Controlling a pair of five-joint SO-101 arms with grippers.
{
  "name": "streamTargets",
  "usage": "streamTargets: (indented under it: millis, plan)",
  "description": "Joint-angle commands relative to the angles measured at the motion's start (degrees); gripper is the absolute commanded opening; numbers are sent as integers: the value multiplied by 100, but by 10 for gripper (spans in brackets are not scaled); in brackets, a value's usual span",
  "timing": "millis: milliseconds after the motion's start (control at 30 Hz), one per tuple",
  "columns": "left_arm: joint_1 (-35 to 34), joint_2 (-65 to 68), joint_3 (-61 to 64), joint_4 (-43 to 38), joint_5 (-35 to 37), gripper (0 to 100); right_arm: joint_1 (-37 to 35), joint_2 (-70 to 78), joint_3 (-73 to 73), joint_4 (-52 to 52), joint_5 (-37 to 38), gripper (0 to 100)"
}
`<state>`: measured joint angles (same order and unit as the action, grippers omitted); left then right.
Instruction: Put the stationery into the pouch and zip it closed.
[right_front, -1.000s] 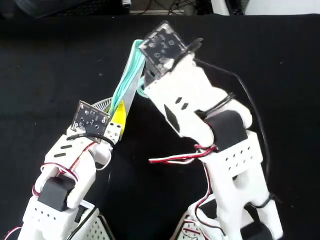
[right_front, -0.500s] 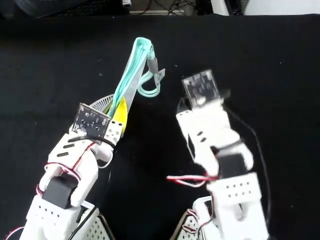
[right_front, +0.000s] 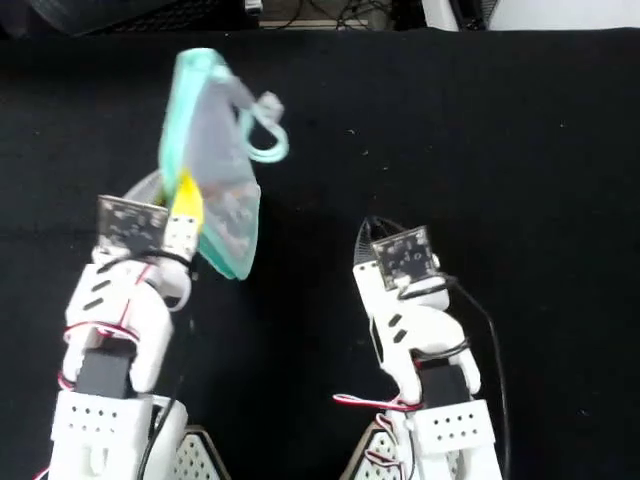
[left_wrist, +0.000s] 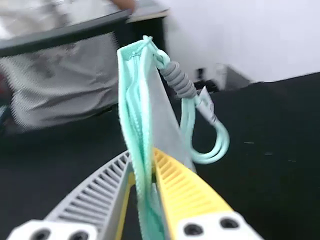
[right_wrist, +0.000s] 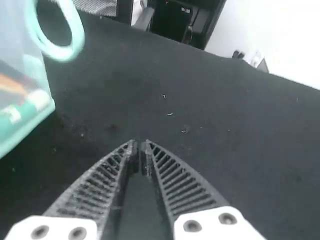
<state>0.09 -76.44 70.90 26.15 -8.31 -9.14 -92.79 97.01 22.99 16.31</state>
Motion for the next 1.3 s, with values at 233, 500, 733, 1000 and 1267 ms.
streamTargets:
  millis: [233, 500, 733, 1000, 1267]
  plan:
    - [-954, 818, -1666, 1099, -571, 32, 53, -189, 13, 18, 158, 29]
    - [-2299, 2127, -3837, 2066, -141, 30, 53, -163, 13, 18, 167, 29]
    - [-1578, 1908, -3371, 2207, -193, 30, 53, -180, 13, 18, 167, 29]
    - [268, 2681, -1613, 536, -571, 32, 677, -215, -4, -18, 0, 28]
    - [699, 4554, -2835, 431, -325, 32, 1266, -215, -92, -26, -747, 28]
